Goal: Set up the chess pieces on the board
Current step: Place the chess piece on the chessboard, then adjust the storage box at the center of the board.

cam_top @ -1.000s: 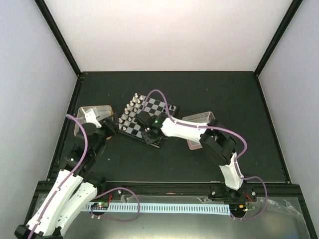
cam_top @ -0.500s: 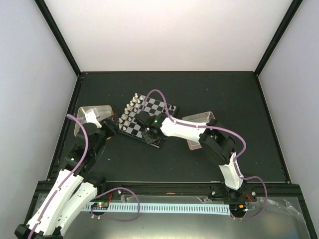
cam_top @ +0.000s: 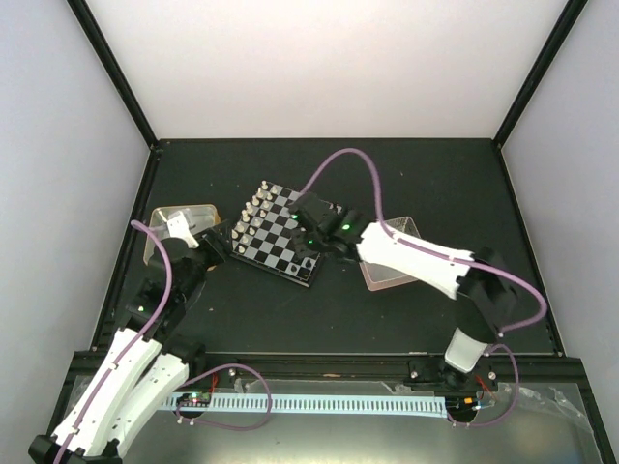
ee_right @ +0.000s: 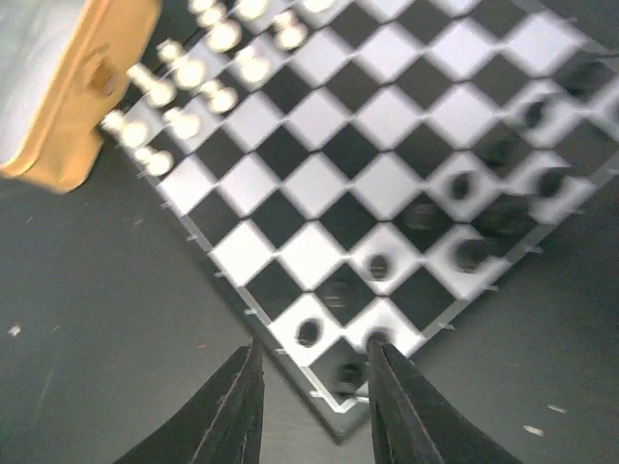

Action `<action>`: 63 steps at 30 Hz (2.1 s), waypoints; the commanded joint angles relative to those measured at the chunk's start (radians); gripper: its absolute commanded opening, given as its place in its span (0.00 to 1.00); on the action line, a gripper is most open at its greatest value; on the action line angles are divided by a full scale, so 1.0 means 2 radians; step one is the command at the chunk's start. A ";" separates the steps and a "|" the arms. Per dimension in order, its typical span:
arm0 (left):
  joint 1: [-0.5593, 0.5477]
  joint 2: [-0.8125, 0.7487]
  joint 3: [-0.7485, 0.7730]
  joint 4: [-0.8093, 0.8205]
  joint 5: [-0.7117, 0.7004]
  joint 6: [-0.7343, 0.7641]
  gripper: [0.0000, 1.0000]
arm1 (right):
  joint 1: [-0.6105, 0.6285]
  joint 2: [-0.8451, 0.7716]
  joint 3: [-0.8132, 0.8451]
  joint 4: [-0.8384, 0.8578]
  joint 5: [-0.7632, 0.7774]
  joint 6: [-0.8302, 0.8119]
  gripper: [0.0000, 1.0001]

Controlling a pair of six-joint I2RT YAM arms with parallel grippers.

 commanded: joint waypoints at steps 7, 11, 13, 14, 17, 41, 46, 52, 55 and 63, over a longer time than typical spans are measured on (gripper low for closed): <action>0.004 0.023 0.013 0.051 0.068 0.047 0.63 | -0.172 -0.127 -0.183 0.025 0.049 0.127 0.46; 0.004 0.031 0.013 0.054 0.077 0.048 0.63 | -0.227 -0.115 -0.191 0.044 0.041 0.139 0.62; 0.004 0.034 0.013 0.055 0.079 0.047 0.63 | -0.245 -0.092 -0.170 0.047 0.046 0.145 0.68; 0.004 0.034 0.014 0.054 0.080 0.047 0.63 | -0.251 -0.078 -0.156 0.045 0.049 0.149 0.69; 0.004 0.034 0.014 0.050 0.080 0.047 0.63 | -0.264 -0.028 -0.108 0.018 0.066 0.166 0.68; 0.004 0.024 0.013 0.038 0.056 0.055 0.63 | -0.274 0.042 -0.098 0.047 0.010 0.111 0.20; 0.004 0.025 0.012 0.041 0.056 0.054 0.64 | -0.274 0.029 -0.111 0.047 -0.024 0.087 0.16; 0.004 0.026 0.012 0.042 0.057 0.054 0.63 | -0.270 -0.004 -0.123 0.034 -0.036 0.068 0.23; 0.004 0.026 0.012 0.043 0.058 0.054 0.63 | -0.270 -0.034 -0.128 0.018 0.008 0.067 0.33; 0.004 0.028 0.010 0.050 0.064 0.057 0.64 | -0.286 -0.122 -0.185 -0.016 0.126 0.088 0.40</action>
